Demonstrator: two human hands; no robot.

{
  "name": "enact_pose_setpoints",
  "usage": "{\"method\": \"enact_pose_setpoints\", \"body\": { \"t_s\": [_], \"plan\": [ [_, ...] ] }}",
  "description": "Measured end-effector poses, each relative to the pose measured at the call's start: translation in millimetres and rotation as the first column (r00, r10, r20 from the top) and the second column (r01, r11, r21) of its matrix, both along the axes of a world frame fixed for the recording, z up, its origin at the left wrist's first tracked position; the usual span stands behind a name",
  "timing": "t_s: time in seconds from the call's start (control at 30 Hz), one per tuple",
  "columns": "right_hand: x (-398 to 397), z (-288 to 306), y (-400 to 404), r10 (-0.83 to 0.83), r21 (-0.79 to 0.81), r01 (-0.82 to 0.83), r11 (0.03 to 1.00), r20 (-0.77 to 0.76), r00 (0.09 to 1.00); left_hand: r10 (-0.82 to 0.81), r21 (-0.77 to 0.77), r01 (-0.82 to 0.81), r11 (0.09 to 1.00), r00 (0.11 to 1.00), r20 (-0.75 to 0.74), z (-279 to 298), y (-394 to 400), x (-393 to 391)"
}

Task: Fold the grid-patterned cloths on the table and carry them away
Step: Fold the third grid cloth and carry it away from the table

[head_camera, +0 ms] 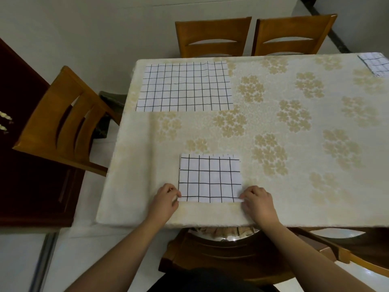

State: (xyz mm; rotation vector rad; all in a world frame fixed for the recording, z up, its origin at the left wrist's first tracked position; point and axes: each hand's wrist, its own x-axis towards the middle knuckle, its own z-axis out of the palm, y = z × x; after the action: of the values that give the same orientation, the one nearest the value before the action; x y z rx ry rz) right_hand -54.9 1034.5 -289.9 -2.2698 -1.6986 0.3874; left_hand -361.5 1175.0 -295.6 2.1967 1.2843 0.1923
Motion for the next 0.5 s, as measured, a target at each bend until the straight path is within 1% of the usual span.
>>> {"method": "enact_pose_setpoints", "body": {
  "t_s": [0.13,0.27,0.37,0.43,0.5],
  "plan": [
    [-1.2,-5.5,-3.3,-0.046,0.016,0.047,0.999,-0.046,0.998,-0.109,0.026,0.109,0.994,0.994,0.005,-5.2,2.5,-10.6],
    [-10.7,1.4,2.9,-0.06,0.08,0.064,0.995,-0.053,0.997,-0.163,0.143,0.164,0.976,0.986,-0.021,-2.4,4.6,-8.2],
    [-24.7,6.3,17.5,0.005,0.097,0.0,0.995,-0.059,0.998,-0.208,0.271,0.214,0.939,0.977,-0.049,-1.0,4.6,4.7],
    [-35.9,3.4,28.4,0.082,0.079,-0.077,0.994,-0.055,0.995,-0.254,0.317,0.284,0.905,0.958,-0.135,-1.1,4.9,16.8],
    [-47.1,-2.9,37.3,0.155,0.052,-0.153,0.987,-0.031,0.987,-0.281,0.313,0.348,0.884,0.929,-0.241,0.7,6.5,30.5]
  ]
}}
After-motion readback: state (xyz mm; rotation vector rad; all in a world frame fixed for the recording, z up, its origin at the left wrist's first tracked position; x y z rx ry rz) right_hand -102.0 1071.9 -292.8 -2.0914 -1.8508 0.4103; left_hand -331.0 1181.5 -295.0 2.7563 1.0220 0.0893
